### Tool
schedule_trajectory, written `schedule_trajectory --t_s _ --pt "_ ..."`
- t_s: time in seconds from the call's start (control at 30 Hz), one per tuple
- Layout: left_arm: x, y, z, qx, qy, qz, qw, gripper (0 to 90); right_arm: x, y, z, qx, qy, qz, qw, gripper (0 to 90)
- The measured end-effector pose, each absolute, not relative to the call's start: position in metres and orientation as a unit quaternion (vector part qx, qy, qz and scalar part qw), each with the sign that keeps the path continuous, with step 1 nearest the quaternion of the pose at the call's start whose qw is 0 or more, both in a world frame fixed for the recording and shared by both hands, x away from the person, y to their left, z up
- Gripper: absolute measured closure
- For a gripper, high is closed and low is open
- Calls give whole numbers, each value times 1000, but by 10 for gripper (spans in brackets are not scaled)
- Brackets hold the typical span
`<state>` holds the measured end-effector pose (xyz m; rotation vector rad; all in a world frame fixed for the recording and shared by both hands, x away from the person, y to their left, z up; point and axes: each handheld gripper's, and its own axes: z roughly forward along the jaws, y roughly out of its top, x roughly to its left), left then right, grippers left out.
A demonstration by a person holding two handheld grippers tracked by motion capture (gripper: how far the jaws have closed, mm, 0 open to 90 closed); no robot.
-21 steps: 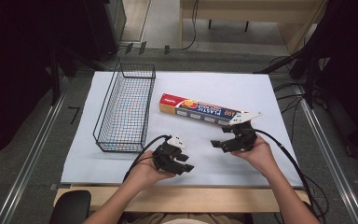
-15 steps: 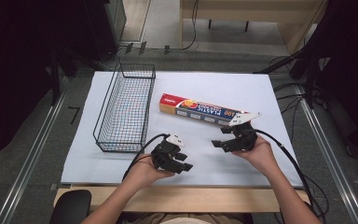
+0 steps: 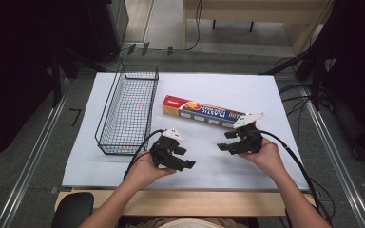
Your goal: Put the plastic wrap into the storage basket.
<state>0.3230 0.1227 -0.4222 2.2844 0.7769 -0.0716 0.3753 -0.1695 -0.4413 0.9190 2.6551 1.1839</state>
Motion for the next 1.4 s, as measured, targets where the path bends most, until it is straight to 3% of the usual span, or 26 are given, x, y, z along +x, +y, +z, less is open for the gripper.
schedule_trajectory --t_s 0.47,1.4 --pt "320 133 -420 887 293 -16 356 369 374 -169 -439 295 875 378 58 405" --pt "322 134 -419 889 289 -8 355 352 371 -167 -436 295 876 380 36 398"
